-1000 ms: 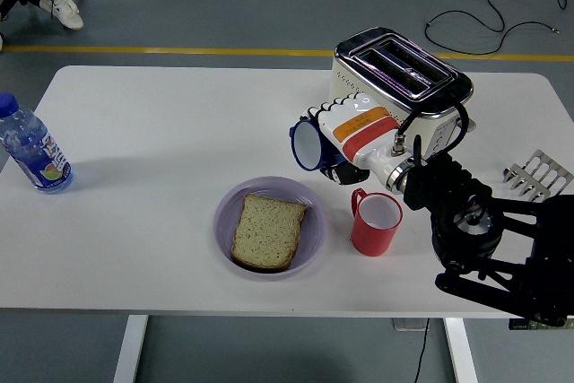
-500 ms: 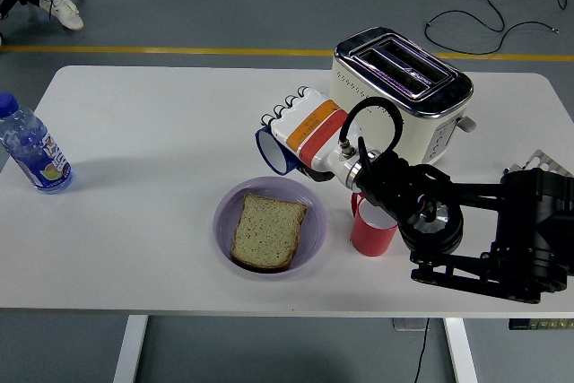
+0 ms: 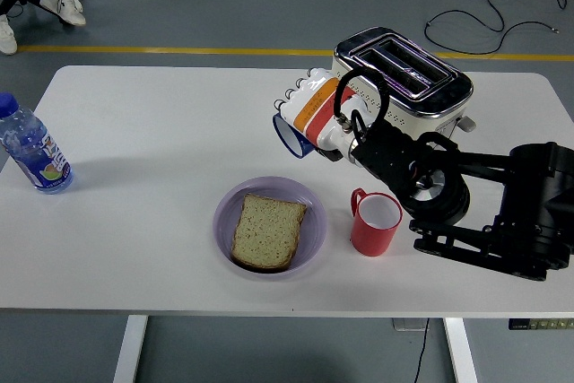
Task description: Pick up the cup,pour liquid into bread,place the cup on the desk
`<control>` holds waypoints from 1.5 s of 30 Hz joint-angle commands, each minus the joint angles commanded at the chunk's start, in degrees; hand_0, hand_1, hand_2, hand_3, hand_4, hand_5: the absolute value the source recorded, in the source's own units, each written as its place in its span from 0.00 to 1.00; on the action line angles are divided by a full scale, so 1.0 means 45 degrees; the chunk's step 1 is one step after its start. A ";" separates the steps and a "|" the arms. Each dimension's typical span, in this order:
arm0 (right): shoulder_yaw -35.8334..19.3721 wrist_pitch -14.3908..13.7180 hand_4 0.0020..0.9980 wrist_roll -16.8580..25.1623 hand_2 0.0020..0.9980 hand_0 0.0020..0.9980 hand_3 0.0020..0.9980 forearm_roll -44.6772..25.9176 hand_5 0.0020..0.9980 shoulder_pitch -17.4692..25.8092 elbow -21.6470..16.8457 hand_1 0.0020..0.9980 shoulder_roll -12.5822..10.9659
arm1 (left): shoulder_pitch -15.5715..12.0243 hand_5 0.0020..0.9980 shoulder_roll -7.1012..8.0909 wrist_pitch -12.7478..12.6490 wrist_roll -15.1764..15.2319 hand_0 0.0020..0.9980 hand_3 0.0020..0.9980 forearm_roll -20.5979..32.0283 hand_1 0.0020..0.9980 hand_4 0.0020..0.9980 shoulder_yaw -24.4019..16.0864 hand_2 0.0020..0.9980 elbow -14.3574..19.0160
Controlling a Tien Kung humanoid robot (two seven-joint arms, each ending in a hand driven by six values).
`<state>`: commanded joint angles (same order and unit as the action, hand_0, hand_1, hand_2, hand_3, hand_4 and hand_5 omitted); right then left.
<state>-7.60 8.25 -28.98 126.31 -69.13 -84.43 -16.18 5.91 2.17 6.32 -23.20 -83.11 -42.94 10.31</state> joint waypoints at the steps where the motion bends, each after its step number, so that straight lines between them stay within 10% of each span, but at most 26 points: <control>1: -0.0025 0.0058 0.59 0.0039 0.52 0.25 0.59 0.0051 0.05 0.0014 0.0004 0.31 0.0019 | -0.0002 1.00 -0.0001 -0.0001 0.0000 0.34 0.76 -0.0012 0.34 0.67 -0.0016 0.43 0.0000; 13: 0.0057 -0.0134 0.59 -0.0033 0.52 0.25 0.59 -0.0118 0.05 0.0060 -0.0054 0.31 -0.0038 | -0.0005 1.00 -0.0008 0.0025 0.0006 0.34 0.76 -0.0045 0.34 0.67 -0.0054 0.43 0.0000; 22: 0.1405 -0.3319 0.59 -0.1116 0.52 0.26 0.59 -0.2362 0.05 0.0869 -0.0875 0.33 -0.0559 | -0.0077 1.00 -0.0066 0.0032 0.0008 0.34 0.76 -0.0017 0.34 0.67 -0.0044 0.43 0.0000; 45: -0.4682 -0.5994 0.59 0.0606 0.53 0.35 0.57 -0.9933 0.03 0.3992 -0.3540 0.36 -0.2410 | -0.0142 1.00 -0.0148 0.0065 -0.0029 0.34 0.76 -0.0445 0.34 0.67 -0.0514 0.43 0.0000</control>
<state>-28.67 -18.73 -26.25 81.61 -51.17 -100.36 -27.02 5.27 1.50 6.62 -23.34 -85.11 -45.26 10.31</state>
